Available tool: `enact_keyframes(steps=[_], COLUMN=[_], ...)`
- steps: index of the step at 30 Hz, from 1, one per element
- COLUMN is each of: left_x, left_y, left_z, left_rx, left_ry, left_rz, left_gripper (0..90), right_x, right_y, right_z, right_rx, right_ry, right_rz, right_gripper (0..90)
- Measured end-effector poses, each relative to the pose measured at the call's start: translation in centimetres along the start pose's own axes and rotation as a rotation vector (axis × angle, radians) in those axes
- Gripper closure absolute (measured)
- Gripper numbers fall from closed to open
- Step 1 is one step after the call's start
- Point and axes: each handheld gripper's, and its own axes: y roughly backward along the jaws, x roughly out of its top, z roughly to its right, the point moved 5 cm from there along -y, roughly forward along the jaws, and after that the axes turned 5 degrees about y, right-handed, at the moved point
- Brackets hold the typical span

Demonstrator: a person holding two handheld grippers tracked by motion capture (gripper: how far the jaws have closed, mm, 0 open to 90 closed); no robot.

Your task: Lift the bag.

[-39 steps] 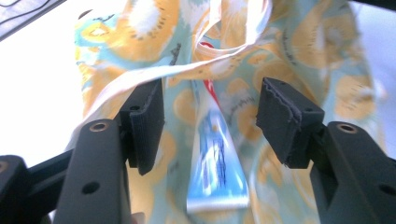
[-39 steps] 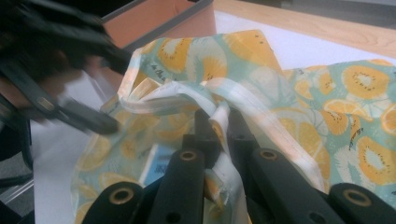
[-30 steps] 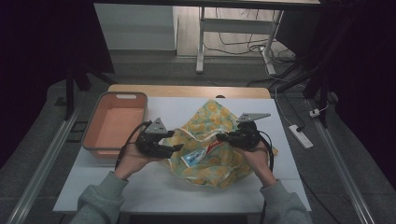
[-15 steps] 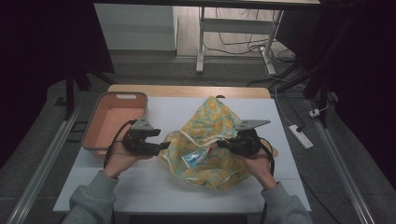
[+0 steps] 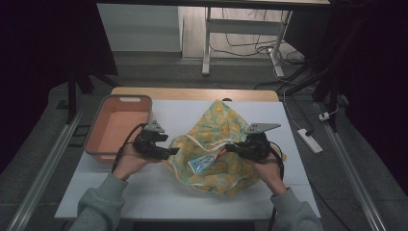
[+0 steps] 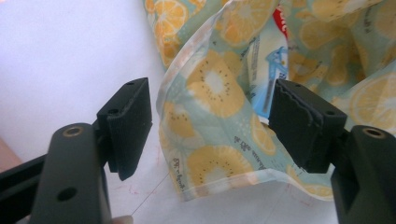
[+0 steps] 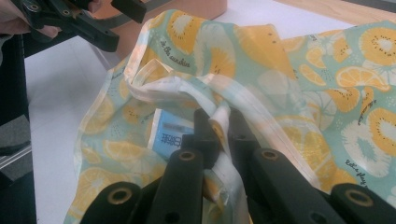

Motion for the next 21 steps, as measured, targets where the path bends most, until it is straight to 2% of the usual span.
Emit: enact_keyframes(steps=[6,10,12,14,16,18,20,21], left_x=[0.3,0.7,1.2,1.7,2.0,1.9,1.8,1.8], left_y=[-1.4,-2.7,-3.3,-3.9,-4.5,-4.9,-4.9,-4.7], left_z=[0.3,-0.1,-0.4,-0.5,-0.5,-0.4,-0.3,-0.3], left_rx=[-0.005,0.038,0.04,0.016,-0.022,-0.057,-0.08,-0.092], left_ry=[-0.004,0.005,0.018,0.02,0.016,0.004,-0.011,-0.011], left_rz=[-0.025,-0.04,-0.027,-0.029,-0.04,-0.061,-0.069,-0.066], left_gripper=[28.2,28.9,29.4,32.4,41.8,65.2,84.5,87.3], right_x=[-0.2,-0.2,-0.2,-0.2,-0.3,-0.5,-0.5,-0.3], right_y=[-0.2,-0.3,-0.3,-0.3,-0.4,-0.5,-0.5,-0.4], right_z=[0.2,0.1,0.1,0.1,0.2,0.4,0.4,0.2], right_rx=[0.004,0.009,0.01,0.014,0.023,0.019,0.014,-0.009], right_ry=[-0.01,-0.01,-0.011,-0.016,-0.019,-0.025,-0.022,0.0], right_rz=[-0.005,-0.009,-0.008,-0.009,-0.012,-0.023,-0.019,0.006], right_gripper=[85.5,85.5,85.5,85.5,85.5,84.4,76.3,68.6])
